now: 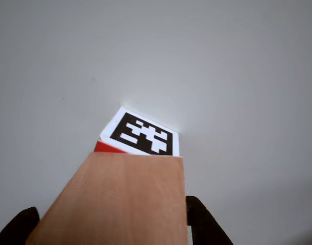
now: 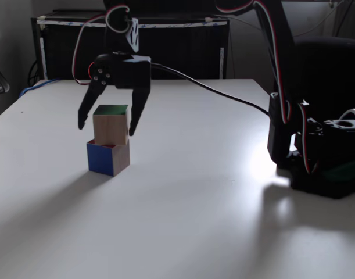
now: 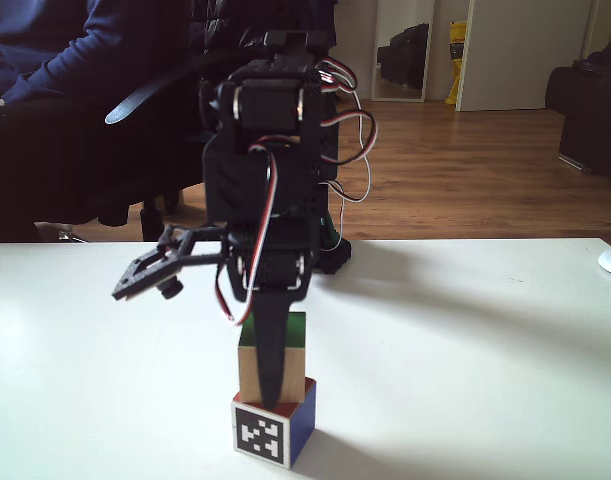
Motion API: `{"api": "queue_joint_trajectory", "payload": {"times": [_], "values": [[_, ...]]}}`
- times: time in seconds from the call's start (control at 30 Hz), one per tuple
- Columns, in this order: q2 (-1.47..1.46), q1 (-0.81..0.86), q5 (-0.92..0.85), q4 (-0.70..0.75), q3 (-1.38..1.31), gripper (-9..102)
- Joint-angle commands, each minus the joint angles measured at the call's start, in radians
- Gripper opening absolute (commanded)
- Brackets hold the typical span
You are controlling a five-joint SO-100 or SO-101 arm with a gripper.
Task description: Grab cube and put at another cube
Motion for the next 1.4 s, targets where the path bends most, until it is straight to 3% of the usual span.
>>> {"api": "queue_joint_trajectory", "payload": {"times": [0.0, 0.37, 0.5, 0.73, 0.9, 1.1, 1.37], "values": [[0.015, -0.009, 0.015, 0.035, -0.071, 45], [0.199, -0.064, 0.091, 0.209, -0.123, 48], [0.419, -0.141, 0.126, 0.192, 0.078, 49], [0.963, -0.37, 0.249, -0.124, 0.747, 47], [1.305, -0.453, 0.265, -0.365, 1.155, 33], [1.44, -0.446, 0.29, -0.558, 1.454, 3], [1.554, -0.397, 0.218, -0.703, 1.675, 0]]}}
